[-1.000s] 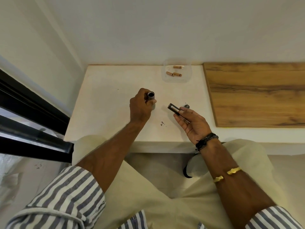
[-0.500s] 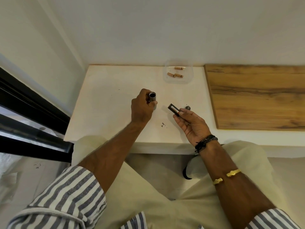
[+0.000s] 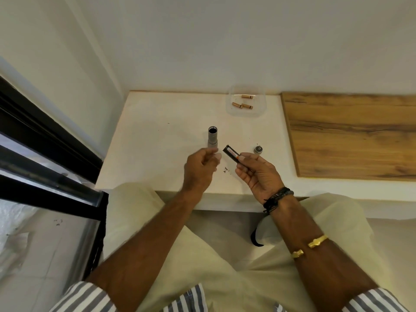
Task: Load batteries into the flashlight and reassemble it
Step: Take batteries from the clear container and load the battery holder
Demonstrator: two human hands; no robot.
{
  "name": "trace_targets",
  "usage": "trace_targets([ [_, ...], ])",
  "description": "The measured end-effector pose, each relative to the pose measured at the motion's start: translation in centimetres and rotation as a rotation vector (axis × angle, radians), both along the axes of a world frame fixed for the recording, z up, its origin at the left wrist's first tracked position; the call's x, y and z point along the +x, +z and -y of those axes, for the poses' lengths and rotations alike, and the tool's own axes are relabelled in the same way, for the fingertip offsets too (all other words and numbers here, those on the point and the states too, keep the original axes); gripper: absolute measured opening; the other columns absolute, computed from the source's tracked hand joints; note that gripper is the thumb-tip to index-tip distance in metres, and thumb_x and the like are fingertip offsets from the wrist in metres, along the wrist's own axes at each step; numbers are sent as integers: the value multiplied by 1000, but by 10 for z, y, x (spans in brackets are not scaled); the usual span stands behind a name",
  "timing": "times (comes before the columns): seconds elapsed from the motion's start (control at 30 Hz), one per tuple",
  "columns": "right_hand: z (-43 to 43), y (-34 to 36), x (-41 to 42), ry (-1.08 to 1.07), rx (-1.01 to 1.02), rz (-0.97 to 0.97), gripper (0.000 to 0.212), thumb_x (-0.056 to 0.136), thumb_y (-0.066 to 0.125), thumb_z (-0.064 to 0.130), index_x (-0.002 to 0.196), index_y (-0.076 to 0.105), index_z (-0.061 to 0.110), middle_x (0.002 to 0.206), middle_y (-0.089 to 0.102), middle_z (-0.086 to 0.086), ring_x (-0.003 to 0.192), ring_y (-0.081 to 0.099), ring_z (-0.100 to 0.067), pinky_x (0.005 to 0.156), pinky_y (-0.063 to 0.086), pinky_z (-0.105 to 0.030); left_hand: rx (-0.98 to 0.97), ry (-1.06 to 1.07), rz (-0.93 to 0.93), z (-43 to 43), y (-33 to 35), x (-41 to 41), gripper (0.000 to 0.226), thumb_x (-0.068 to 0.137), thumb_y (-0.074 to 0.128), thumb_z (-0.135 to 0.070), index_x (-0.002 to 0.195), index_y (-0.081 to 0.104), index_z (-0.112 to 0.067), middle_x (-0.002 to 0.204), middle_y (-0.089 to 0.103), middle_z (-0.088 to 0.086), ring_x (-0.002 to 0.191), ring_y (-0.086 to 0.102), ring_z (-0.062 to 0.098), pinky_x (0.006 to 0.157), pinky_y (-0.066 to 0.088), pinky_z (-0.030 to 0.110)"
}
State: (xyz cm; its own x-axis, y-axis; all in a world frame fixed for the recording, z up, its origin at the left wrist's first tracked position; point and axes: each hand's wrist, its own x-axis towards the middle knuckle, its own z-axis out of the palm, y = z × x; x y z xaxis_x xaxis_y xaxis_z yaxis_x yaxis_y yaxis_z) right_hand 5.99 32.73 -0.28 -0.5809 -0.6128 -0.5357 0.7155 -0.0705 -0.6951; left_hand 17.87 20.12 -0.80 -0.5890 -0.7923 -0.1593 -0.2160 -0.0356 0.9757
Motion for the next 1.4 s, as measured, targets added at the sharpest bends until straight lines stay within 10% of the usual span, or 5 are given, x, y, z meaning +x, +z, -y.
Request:
trace_targets([
  [0.47, -6, 4, 25, 280, 166, -484, 15, 96, 66, 7, 102, 78, 12, 93, 80, -13, 77, 77, -23, 72, 65, -33, 461, 34, -176, -7, 9, 11, 20, 93, 66, -11, 112, 70, -5, 105, 73, 16, 93, 74, 28, 79, 61, 36],
  [1.1, -15, 9, 18, 407, 317, -1461, 20, 88, 78, 17, 108, 79, 15, 96, 80, 0, 79, 69, -4, 82, 58, -20, 463, 6, -29, -9, 4, 10, 28, 88, 73, -17, 110, 70, 0, 104, 74, 19, 89, 74, 32, 82, 61, 43],
  [1.4, -14, 12, 19, 408, 301, -1623, 22, 87, 77, 15, 109, 78, 14, 87, 75, -3, 72, 70, -18, 71, 62, -39, 557, 22, -8, -6, 4, 10, 21, 88, 72, -13, 105, 70, 0, 101, 75, 18, 82, 75, 28, 75, 63, 38],
])
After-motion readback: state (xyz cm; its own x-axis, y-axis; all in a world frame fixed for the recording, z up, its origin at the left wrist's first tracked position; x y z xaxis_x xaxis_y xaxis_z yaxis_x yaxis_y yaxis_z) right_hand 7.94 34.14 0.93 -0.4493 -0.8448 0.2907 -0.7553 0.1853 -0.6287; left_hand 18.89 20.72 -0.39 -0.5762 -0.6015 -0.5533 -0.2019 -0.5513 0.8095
